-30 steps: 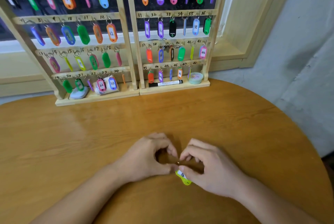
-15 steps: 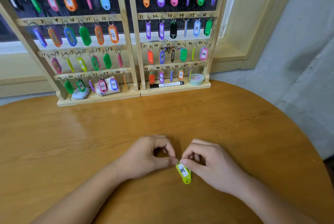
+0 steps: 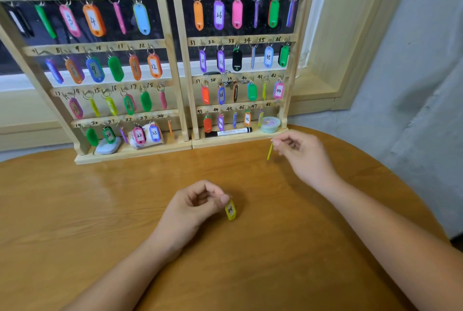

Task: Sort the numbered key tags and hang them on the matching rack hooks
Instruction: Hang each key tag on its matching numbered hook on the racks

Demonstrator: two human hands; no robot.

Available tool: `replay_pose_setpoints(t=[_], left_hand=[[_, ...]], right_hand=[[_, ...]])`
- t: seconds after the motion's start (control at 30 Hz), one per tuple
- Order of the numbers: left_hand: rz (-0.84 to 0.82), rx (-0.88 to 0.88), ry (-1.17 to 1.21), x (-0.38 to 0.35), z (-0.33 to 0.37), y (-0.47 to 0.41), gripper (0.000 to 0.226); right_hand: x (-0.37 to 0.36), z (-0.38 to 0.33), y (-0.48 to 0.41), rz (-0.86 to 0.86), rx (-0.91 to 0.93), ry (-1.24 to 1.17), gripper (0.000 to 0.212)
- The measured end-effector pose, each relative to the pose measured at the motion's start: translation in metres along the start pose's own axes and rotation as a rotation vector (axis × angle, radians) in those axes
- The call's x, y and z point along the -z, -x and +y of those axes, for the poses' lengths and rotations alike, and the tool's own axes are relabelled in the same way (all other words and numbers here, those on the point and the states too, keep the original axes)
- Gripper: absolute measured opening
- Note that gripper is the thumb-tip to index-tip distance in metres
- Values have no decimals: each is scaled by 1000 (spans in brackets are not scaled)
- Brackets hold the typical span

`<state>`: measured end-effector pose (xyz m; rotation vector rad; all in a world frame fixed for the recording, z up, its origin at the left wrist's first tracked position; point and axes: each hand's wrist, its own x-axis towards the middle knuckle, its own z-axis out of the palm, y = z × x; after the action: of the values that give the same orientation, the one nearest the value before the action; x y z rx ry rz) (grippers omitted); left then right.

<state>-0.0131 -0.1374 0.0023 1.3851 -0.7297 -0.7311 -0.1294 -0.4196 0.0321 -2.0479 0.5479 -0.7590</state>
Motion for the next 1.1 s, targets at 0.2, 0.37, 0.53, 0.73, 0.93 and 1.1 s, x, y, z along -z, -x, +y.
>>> replay_pose_setpoints(t=[0.2, 0.37, 0.53, 0.73, 0.93, 1.1], left_hand=[[29, -8, -44, 0, 2, -16, 18], [33, -15, -123, -1, 6, -31, 14], [-7, -33, -199, -4, 7, -53, 13], [-1, -80, -340, -17, 19, -91, 9], [60, -175, -554, -38, 35, -151, 9], [88, -281, -732, -66, 50, -200, 10]], right_hand=[[6, 18, -67, 167, -67, 36, 21], [8, 19, -102, 210, -104, 33, 18], [3, 18, -114, 200, -177, -23, 16], [-6, 24, -115, 221, -264, -180, 15], [-24, 48, -81, 294, -244, -129, 16], [-30, 70, -60, 315, -173, -55, 10]])
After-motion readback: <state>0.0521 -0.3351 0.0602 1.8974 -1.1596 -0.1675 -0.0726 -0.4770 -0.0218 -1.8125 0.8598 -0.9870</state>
